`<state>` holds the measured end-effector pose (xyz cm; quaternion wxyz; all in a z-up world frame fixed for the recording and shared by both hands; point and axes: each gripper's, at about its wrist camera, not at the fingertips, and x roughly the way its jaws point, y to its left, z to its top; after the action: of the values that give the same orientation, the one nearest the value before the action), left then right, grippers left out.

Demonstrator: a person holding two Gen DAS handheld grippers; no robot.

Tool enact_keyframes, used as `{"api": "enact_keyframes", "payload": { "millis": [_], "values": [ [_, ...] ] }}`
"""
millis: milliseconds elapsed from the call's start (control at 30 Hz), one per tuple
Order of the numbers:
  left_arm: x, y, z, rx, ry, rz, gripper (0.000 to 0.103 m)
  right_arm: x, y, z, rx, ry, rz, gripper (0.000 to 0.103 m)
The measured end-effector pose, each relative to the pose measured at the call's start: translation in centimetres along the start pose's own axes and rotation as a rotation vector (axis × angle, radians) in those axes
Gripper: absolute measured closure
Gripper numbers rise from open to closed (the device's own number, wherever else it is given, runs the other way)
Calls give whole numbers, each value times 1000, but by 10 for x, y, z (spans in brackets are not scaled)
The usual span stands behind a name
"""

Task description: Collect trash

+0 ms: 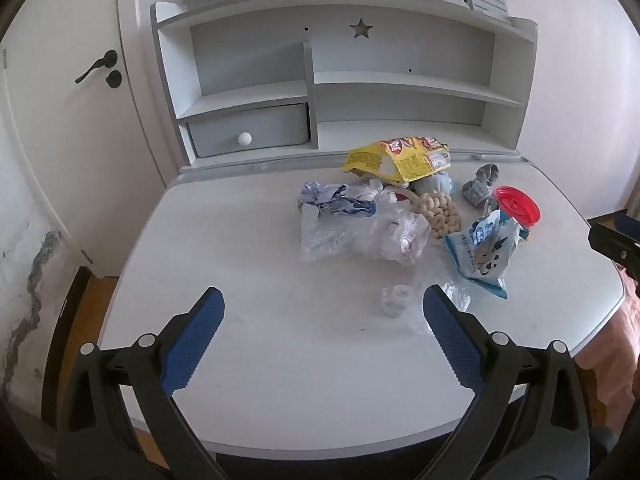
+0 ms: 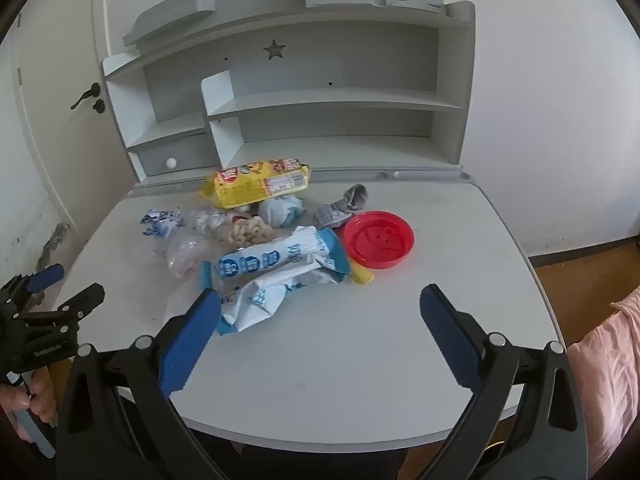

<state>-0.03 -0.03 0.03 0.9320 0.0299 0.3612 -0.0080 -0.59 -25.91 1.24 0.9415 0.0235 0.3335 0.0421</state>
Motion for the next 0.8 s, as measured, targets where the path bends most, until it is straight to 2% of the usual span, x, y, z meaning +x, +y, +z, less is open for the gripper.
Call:
{"api": "enact_keyframes", "payload": {
  "millis": [100, 333, 400, 800],
  "values": [
    [-1, 0, 0, -1, -2, 1, 6, -1, -3, -2, 7, 4, 3, 7],
    [3, 3, 3, -5, -10, -2, 6, -6, 22, 1, 20, 9, -3, 7],
    [2, 2, 3, -5, -11, 4, 6, -5, 13, 3, 16, 12, 24, 7],
    [-5, 3, 3, -6, -10, -2, 6, -1, 13, 0, 11, 12, 36, 7]
  ]
}}
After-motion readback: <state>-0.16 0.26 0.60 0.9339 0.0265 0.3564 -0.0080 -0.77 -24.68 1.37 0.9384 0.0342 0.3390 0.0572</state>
